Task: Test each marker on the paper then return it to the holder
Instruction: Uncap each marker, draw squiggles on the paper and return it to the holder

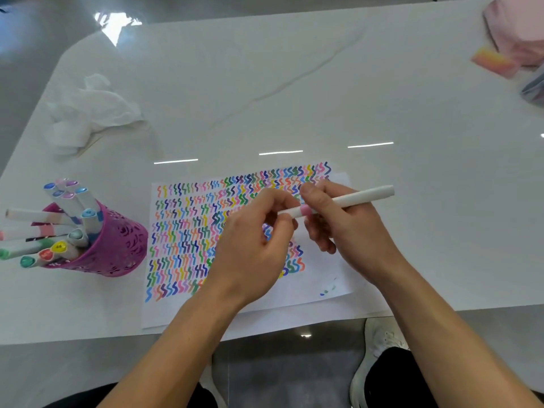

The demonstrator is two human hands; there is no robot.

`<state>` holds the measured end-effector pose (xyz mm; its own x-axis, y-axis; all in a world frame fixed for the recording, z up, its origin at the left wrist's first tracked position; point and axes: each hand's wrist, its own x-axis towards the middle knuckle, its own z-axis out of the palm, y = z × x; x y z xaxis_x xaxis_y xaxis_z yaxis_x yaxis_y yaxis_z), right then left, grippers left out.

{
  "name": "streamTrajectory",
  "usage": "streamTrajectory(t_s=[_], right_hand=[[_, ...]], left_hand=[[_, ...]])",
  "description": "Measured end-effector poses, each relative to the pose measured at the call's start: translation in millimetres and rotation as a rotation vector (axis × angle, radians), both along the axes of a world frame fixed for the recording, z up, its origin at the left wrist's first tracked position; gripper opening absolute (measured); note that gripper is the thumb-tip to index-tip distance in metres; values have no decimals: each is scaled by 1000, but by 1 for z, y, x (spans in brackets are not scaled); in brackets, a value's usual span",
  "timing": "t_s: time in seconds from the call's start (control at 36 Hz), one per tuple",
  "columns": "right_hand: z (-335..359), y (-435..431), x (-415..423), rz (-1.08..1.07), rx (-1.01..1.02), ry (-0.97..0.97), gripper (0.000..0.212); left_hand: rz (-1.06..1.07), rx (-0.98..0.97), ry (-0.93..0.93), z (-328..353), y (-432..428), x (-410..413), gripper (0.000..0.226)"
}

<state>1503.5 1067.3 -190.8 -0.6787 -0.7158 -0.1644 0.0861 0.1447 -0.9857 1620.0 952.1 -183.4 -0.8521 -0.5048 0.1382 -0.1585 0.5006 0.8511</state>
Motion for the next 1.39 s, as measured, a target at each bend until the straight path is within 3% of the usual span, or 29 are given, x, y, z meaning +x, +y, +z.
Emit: streamTrajectory(t_s=[0.06, 0.17, 0.36, 0.69, 0.81, 0.94, 1.39], right_hand=[[-2, 0, 0, -5, 12, 35, 31], [-2, 1, -4, 34, -32, -84, 13], [-4, 7, -7, 101, -98, -217, 38], [-16, 2, 3, -25, -160, -329, 26], [-16, 4, 1, -1, -170, -309, 27], [-15, 5, 4, 4, -150, -251, 46], [-12, 3, 6, -89, -172, -281, 37]], left_hand=[[-52, -48, -44, -1, -2, 0, 10], [-121, -188, -99, -1, -5, 1, 19], [-172, -105, -169, 5, -9, 0, 27], [-184, -53, -226, 3, -11, -4, 30], [-230, 51, -210, 5, -8, -4, 29], [-284, 55, -221, 4, -5, -5, 32], [-261, 218, -126, 7, -2, -10, 37]])
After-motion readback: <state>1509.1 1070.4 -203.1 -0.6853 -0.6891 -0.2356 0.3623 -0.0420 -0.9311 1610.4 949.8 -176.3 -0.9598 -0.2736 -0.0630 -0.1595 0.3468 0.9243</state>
